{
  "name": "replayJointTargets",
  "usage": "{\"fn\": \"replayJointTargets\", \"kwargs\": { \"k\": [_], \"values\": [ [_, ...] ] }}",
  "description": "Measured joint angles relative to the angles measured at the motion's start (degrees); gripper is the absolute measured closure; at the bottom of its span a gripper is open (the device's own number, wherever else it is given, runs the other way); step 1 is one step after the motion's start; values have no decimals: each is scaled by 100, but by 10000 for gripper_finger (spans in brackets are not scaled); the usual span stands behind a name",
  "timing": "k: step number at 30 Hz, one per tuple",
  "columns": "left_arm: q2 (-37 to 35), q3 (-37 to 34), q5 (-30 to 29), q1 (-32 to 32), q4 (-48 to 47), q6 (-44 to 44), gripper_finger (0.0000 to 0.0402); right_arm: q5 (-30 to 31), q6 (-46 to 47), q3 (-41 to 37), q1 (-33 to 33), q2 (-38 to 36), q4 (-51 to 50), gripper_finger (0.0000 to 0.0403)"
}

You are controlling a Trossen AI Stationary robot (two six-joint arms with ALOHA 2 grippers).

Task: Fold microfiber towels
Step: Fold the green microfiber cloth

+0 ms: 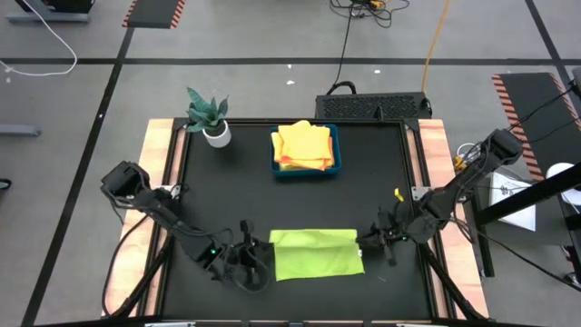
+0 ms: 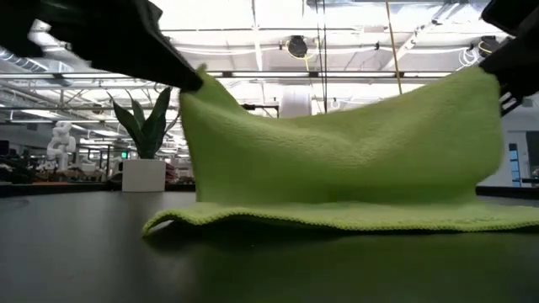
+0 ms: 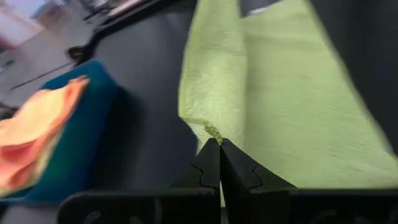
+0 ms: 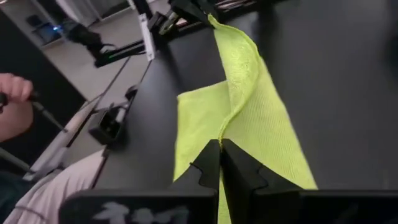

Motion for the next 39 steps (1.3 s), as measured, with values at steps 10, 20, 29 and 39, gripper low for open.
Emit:
{"fn": "replayJointTargets", "kwargs": {
  "k": [10, 20, 29, 39],
  "values": [
    [227, 3, 441, -364, 654, 120, 401, 11, 394, 0, 301, 789, 250, 403],
    [374, -1, -430, -178, 874, 787, 401, 762, -506, 0, -136, -43, 209, 403],
    [-404, 5, -650, 751, -49, 867, 401, 712, -1028, 2, -1316, -1696, -839, 403],
    [-186, 2, 277, 1054, -363, 438, 401, 173, -187, 0, -1577, -1641, -2035, 403]
  ]
}}
